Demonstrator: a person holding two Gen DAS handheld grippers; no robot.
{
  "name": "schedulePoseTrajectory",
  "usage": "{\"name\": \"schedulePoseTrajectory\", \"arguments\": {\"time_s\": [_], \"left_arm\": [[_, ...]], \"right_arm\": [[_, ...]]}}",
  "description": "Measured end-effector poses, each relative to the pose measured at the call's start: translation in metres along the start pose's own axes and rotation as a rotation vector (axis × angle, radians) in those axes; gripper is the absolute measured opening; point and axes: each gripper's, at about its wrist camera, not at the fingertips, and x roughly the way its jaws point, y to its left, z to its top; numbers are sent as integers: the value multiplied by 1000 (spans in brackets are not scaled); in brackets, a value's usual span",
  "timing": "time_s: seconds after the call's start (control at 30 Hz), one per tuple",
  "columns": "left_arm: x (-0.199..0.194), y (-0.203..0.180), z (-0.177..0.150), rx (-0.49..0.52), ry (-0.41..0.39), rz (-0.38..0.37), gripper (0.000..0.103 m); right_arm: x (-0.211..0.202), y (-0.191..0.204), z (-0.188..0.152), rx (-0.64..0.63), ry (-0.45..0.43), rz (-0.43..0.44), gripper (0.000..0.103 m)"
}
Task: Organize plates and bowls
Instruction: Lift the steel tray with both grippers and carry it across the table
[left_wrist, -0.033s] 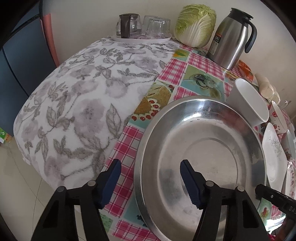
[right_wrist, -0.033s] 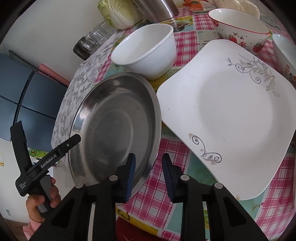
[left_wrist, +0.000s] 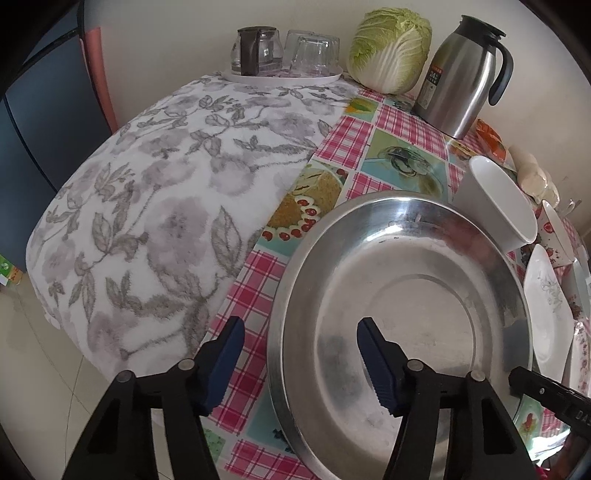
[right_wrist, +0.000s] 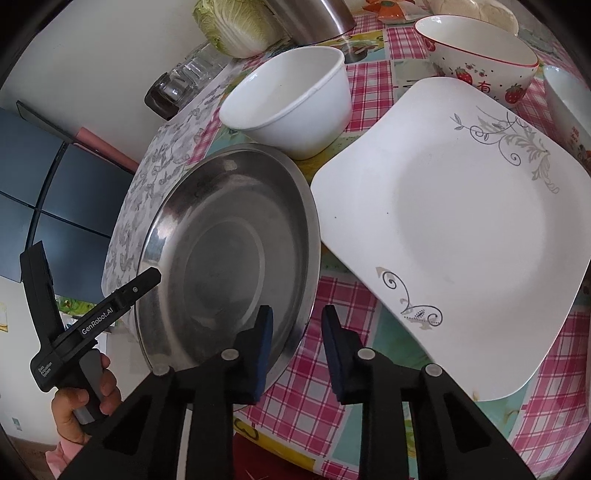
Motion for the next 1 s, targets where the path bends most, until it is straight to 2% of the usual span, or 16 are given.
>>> {"name": "schedulePoseTrajectory", "arguments": {"time_s": [0.1, 0.2, 0.33, 0.47, 0.6, 0.77, 1.0], "left_arm": [[4, 1, 2, 3, 6, -12, 52], [6, 1, 4, 6, 7, -7, 46], [8, 4, 6, -2, -10, 31, 44], [12, 8, 8, -20, 0, 10, 44], [15, 6, 6, -11, 16, 3, 26], [8, 6, 0, -7, 9, 5, 23], [-19, 9, -7, -15, -40, 22, 22]], "right_arm": [[5, -1, 2, -2, 10, -6, 21], [7, -1, 4, -3, 4, -11, 20], [9, -3, 6, 1, -3, -8, 17], [10, -4, 8, -2, -11, 1, 12], [9, -3, 9, -13, -18, -6, 12], [4, -1, 9, -25, -28, -6, 12], [-10, 8, 7, -75, -48, 13, 12]]}}
